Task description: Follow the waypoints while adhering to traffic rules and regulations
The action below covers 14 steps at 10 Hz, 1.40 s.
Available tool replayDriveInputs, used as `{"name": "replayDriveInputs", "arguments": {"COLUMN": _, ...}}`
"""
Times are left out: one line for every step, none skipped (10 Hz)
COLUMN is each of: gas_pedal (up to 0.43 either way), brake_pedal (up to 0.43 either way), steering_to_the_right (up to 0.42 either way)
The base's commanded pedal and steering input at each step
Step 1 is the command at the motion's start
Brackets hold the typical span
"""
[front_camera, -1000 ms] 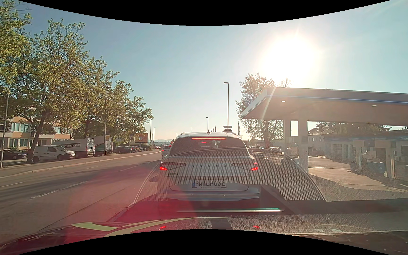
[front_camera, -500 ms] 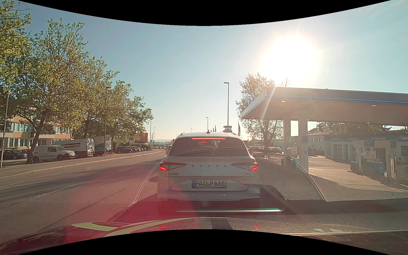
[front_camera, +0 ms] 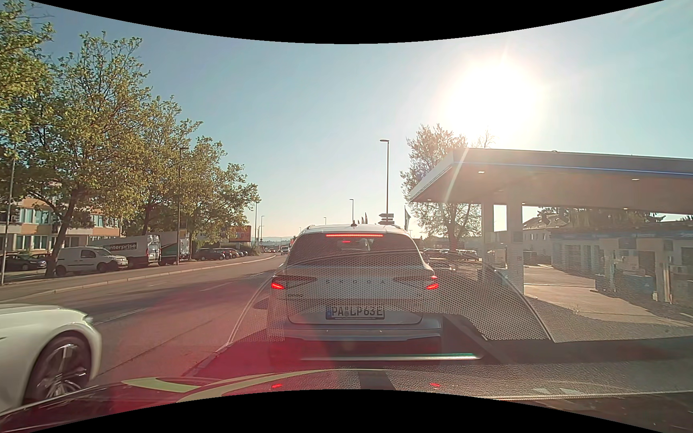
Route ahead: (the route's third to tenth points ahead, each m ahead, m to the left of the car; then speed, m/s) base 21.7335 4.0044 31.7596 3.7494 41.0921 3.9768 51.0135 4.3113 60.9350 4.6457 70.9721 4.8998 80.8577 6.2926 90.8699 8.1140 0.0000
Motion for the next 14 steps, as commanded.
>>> {"name": "replayDriveInputs", "arguments": {"gas_pedal": 0.000, "brake_pedal": 0.250, "steering_to_the_right": -0.007}}
{"name": "replayDriveInputs", "arguments": {"gas_pedal": 0.000, "brake_pedal": 0.250, "steering_to_the_right": -0.007}}
{"name": "replayDriveInputs", "arguments": {"gas_pedal": 0.000, "brake_pedal": 0.250, "steering_to_the_right": -0.007}}
{"name": "replayDriveInputs", "arguments": {"gas_pedal": 0.000, "brake_pedal": 0.250, "steering_to_the_right": -0.007}}
{"name": "replayDriveInputs", "arguments": {"gas_pedal": 0.000, "brake_pedal": 0.250, "steering_to_the_right": -0.007}}
{"name": "replayDriveInputs", "arguments": {"gas_pedal": 0.000, "brake_pedal": 0.250, "steering_to_the_right": -0.007}}
{"name": "replayDriveInputs", "arguments": {"gas_pedal": 0.000, "brake_pedal": 0.250, "steering_to_the_right": -0.007}}
{"name": "replayDriveInputs", "arguments": {"gas_pedal": 0.000, "brake_pedal": 0.250, "steering_to_the_right": -0.008}}
{"name": "replayDriveInputs", "arguments": {"gas_pedal": 0.000, "brake_pedal": 0.250, "steering_to_the_right": -0.007}}
{"name": "replayDriveInputs", "arguments": {"gas_pedal": 0.000, "brake_pedal": 0.250, "steering_to_the_right": -0.007}}
{"name": "replayDriveInputs", "arguments": {"gas_pedal": 0.000, "brake_pedal": 0.250, "steering_to_the_right": -0.007}}
{"name": "replayDriveInputs", "arguments": {"gas_pedal": 0.000, "brake_pedal": 0.250, "steering_to_the_right": -0.007}}
{"name": "replayDriveInputs", "arguments": {"gas_pedal": 0.000, "brake_pedal": 0.250, "steering_to_the_right": -0.007}}
{"name": "replayDriveInputs", "arguments": {"gas_pedal": 0.000, "brake_pedal": 0.250, "steering_to_the_right": -0.007}}
